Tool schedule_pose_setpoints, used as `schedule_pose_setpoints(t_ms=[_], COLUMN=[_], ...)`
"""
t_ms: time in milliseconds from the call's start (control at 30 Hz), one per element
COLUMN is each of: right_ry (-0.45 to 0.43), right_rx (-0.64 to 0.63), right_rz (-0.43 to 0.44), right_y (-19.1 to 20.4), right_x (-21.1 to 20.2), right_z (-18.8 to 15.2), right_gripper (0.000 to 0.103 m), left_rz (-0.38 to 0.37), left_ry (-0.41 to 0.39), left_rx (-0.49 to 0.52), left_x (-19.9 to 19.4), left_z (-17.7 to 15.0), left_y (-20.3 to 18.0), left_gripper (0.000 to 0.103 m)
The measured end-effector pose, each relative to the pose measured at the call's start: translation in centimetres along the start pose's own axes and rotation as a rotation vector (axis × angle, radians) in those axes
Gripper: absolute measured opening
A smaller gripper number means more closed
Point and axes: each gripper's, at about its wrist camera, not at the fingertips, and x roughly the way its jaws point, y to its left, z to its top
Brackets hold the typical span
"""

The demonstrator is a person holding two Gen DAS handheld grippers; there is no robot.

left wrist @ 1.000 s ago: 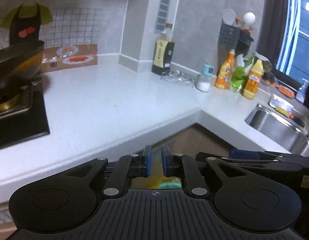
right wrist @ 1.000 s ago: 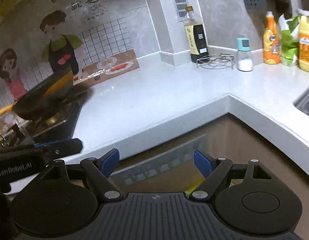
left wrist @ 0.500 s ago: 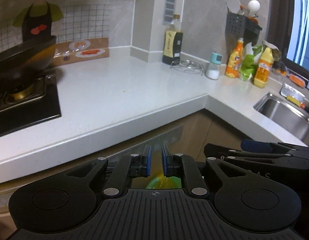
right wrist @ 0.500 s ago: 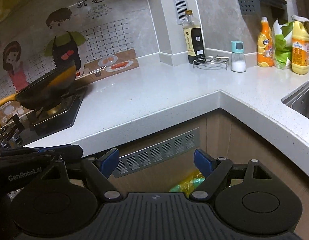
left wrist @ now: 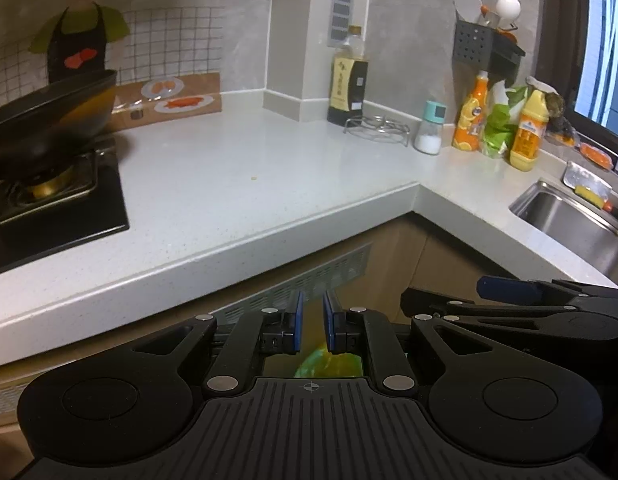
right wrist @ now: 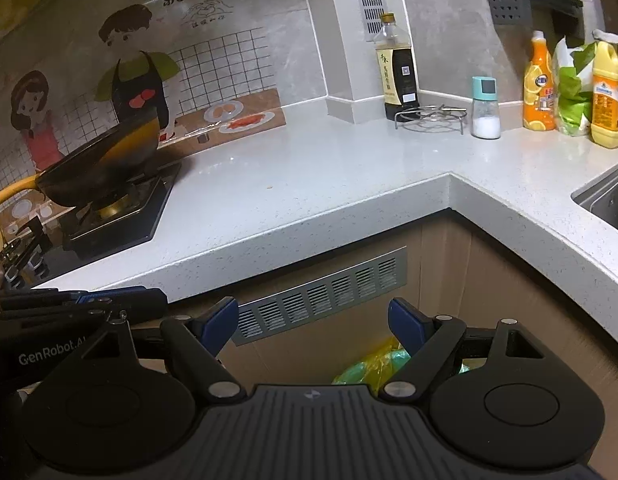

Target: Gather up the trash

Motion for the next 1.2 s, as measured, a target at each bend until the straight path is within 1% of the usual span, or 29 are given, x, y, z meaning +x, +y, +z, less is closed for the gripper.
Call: schedule_pose_setpoints(t_ms=[1200], right_ry=[-0.013], right_rx=[-0.012], right_rz=[-0.020], right_y=[0.73], right_x=[-0.70], right_z=[-0.19], right_gripper=[0.083], left_rz=[-0.031], left_ry=[-0.001], left_rx=[-0.007], left_x=[-0.19], left_z=[-0.16], left_y=[-0.08], left_gripper=[0.014])
